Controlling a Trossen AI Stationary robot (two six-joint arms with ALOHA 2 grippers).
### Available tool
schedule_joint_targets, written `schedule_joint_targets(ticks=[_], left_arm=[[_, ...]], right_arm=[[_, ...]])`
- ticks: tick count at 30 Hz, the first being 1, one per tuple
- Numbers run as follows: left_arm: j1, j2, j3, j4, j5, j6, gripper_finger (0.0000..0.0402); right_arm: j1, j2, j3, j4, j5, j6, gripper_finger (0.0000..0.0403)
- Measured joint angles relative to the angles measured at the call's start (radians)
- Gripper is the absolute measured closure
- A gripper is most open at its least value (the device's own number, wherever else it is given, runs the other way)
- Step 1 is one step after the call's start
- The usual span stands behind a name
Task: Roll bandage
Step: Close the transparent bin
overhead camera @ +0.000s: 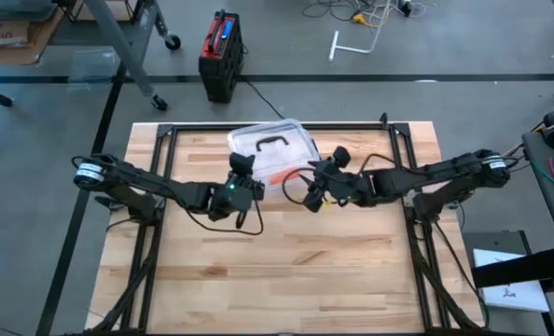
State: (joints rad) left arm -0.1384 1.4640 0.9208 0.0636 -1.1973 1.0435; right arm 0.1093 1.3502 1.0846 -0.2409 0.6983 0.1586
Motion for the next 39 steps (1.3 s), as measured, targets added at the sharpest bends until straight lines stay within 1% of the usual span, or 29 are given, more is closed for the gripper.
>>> schedule_joint_targets(ticks=[2, 5, 8, 13, 16, 18, 22, 28, 31, 34, 36, 39], left_arm=[[0.001, -0.014, 0.001, 0.0, 0.054, -0.032, 0.0394], [0.018, -0.014, -0.002, -0.016, 0.09, -0.03, 0.0394], [0.036, -0.016, -0.002, -0.049, 0.127, -0.022, 0.0394], [0.067, -0.007, -0.002, -0.049, 0.135, 0.015, 0.0393], [0.076, -0.007, -0.001, -0.048, 0.172, 0.022, 0.0393], [0.078, -0.007, -0.001, -0.064, 0.177, 0.035, 0.0393], [0.08, -0.007, -0.001, -0.073, 0.214, 0.035, 0.0393], [0.081, -0.007, -0.001, -0.086, 0.246, 0.03, 0.039], [0.081, -0.007, -0.001, -0.088, 0.25, 0.027, 0.0381], [0.082, -0.007, -0.002, -0.095, 0.272, 0.021, 0.0373], [0.081, -0.007, -0.002, -0.108, 0.269, 0.02, 0.037], [0.08, -0.007, -0.002, -0.157, 0.258, 0.005, 0.0369]], right_arm=[[-0.008, 0.006, 0.027, 0.008, 0.001, -0.03, 0.0201], [-0.019, 0.008, 0.046, 0.004, 0.0, -0.065, 0.0201], [-0.039, 0.008, 0.051, 0.007, 0.0, -0.065, 0.0201], [-0.067, 0.01, 0.038, 0.011, 0.0, -0.049, 0.0203], [-0.078, 0.013, 0.028, 0.011, -0.003, -0.029, 0.0202], [-0.085, 0.013, 0.025, 0.014, -0.01, -0.028, 0.0202], [-0.11, 0.013, 0.014, 0.043, -0.068, -0.025, 0.0203], [-0.169, 0.022, -0.019, 0.156, -0.204, -0.028, 0.0203], [-0.195, 0.063, -0.02, 0.193, -0.261, -0.029, 0.0203], [-0.209, 0.138, -0.008, 0.25, -0.367, -0.043, 0.0204], [-0.213, 0.184, 0.003, 0.255, -0.385, -0.049, 0.0203], [-0.221, 0.243, 0.044, 0.28, -0.385, -0.057, 0.0204]])
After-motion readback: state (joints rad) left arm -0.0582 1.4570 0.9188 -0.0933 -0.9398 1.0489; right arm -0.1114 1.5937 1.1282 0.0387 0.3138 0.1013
